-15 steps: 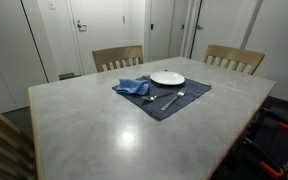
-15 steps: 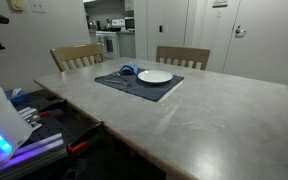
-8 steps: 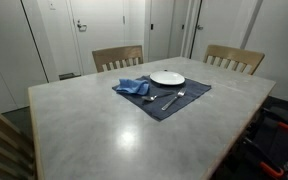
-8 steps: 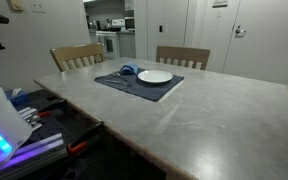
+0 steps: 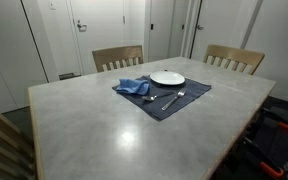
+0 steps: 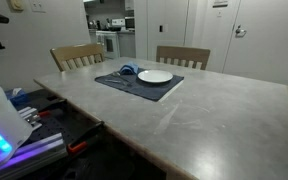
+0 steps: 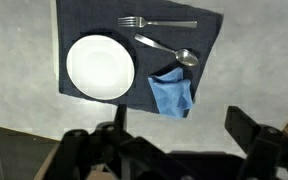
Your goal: Use the towel to wipe the plate
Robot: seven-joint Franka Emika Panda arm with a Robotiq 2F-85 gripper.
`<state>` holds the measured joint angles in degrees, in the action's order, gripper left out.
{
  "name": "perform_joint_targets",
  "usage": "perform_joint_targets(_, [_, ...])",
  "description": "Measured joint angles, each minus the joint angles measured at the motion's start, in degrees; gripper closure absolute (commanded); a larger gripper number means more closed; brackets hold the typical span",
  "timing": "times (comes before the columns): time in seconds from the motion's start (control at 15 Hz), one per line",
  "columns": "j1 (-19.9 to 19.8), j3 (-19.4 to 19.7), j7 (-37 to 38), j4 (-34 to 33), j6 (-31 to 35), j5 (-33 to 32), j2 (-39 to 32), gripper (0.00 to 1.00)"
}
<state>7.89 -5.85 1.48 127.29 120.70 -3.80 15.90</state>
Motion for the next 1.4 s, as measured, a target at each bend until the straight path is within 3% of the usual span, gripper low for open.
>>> perform_joint_targets(0.87, [0.11,-0.52,-0.74,-8.76,4.01,1.19,-16.84,0.0])
perform_joint_targets(1.4, [0.11,-0.52,-1.4,-10.04,4.04,2.25,-18.45,0.0])
